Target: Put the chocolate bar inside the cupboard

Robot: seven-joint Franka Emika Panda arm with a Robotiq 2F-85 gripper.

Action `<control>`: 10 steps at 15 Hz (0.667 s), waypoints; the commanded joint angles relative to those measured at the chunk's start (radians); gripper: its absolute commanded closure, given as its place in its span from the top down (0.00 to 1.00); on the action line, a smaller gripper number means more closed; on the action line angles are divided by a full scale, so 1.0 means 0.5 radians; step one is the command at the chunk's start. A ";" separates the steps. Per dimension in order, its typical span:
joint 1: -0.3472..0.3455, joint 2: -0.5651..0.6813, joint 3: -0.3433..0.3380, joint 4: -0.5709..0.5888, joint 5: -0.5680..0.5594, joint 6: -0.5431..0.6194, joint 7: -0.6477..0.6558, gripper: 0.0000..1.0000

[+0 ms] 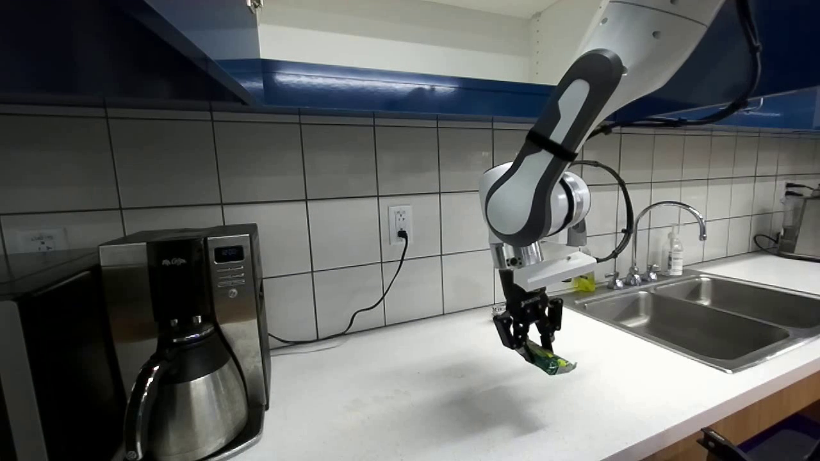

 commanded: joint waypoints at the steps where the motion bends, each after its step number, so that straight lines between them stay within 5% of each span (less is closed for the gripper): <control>1: -0.067 -0.221 0.076 -0.135 0.032 0.020 0.000 0.18; 10: -0.065 -0.534 0.154 -0.210 0.116 -0.033 -0.042 0.18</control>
